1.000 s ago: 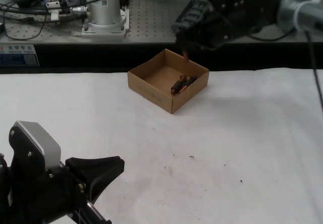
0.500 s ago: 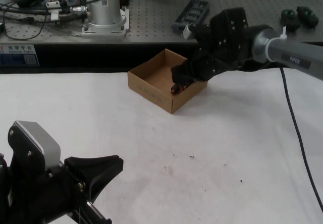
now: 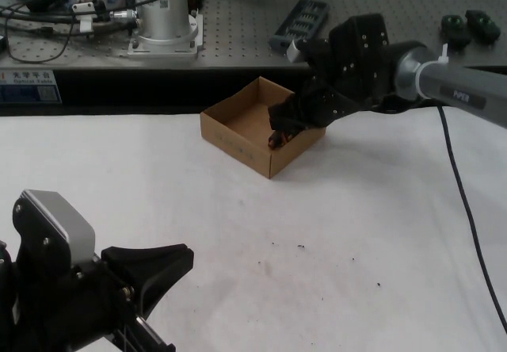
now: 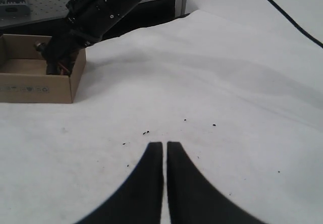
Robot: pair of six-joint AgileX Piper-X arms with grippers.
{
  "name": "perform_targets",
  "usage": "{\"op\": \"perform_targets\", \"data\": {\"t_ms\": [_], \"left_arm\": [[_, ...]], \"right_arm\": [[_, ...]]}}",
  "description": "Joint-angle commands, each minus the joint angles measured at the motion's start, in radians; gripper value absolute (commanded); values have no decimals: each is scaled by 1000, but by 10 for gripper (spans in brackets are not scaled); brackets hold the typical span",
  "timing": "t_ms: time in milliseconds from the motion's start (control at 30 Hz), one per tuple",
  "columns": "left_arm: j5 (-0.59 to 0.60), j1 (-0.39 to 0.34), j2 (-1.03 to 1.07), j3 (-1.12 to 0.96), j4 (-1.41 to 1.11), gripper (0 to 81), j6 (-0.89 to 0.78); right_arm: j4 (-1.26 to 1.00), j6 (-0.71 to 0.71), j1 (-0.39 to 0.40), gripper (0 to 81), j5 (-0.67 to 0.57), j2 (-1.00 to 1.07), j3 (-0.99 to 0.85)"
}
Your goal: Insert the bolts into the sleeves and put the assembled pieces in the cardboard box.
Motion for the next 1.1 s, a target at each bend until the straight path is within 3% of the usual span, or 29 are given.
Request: {"op": "perform_targets", "data": {"t_ms": [0, 100, 367, 733, 1067], "left_arm": [[-5, 3, -9, -4, -8, 27, 12], [-5, 3, -9, -4, -8, 27, 12], [-7, 3, -9, -4, -8, 27, 15], [-52, 3, -9, -4, -8, 27, 26], [-47, 3, -9, -3, 22, 27, 26]], "right_arm": [[-17, -17, -1, 316, -62, 1, -16], [-24, -17, -1, 407, -127, 1, -16], [-22, 0, 2, 346, -150, -50, -16], [114, -59, 32, 349, -139, -372, 19], [-37, 90, 13, 349, -75, -704, 315]]}}
